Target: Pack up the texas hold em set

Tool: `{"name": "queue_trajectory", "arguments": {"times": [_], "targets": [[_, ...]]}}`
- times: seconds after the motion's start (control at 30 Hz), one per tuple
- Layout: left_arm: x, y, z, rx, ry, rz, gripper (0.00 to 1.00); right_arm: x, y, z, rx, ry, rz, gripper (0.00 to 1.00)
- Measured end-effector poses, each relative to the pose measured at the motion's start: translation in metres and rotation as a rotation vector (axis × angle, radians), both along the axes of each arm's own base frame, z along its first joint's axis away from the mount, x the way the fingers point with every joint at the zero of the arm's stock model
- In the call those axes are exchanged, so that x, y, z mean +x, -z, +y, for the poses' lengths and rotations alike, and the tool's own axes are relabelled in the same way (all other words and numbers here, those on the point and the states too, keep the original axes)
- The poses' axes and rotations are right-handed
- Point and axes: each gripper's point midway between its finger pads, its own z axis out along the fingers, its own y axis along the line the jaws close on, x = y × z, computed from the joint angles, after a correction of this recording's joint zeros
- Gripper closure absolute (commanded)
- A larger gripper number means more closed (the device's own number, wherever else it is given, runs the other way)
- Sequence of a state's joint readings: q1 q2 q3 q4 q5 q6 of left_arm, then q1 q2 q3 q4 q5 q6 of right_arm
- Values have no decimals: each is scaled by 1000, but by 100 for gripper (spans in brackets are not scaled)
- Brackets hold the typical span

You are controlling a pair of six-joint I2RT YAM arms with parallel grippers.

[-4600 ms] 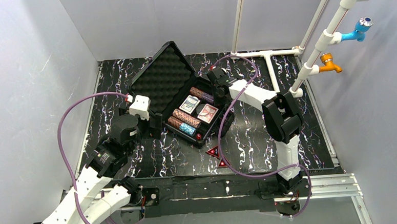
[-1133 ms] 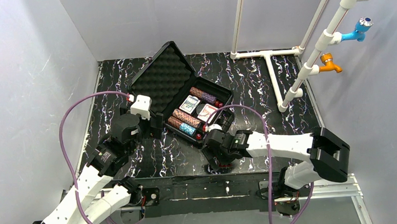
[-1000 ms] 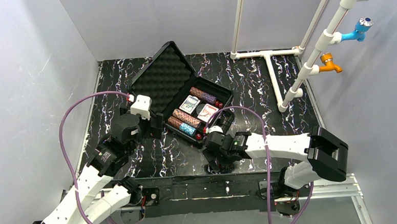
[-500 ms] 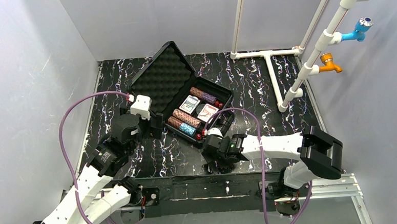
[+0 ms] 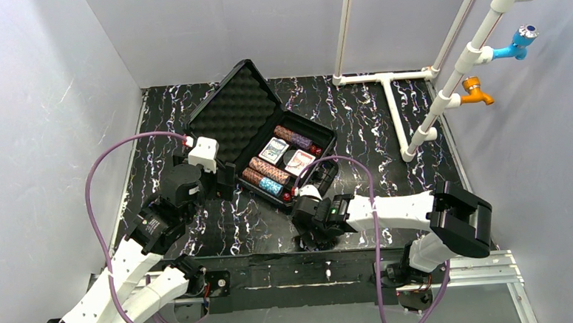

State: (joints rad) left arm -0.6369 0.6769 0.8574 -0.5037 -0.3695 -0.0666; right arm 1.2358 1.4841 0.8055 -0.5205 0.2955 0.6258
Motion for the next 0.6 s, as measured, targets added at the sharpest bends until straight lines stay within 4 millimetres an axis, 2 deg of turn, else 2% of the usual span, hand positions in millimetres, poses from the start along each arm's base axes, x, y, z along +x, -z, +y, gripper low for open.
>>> {"name": "queue_trajectory", "arguments": {"times": [0.27, 0.47, 0.6], "targets": [[0, 0, 0, 0, 0, 0, 1, 0, 0, 1, 2, 5, -6, 22], [0, 0, 0, 0, 0, 0, 1, 0, 0, 2, 4, 5, -11, 36], [0, 0, 0, 0, 0, 0, 1, 0, 0, 2, 4, 9, -13, 41]]}}
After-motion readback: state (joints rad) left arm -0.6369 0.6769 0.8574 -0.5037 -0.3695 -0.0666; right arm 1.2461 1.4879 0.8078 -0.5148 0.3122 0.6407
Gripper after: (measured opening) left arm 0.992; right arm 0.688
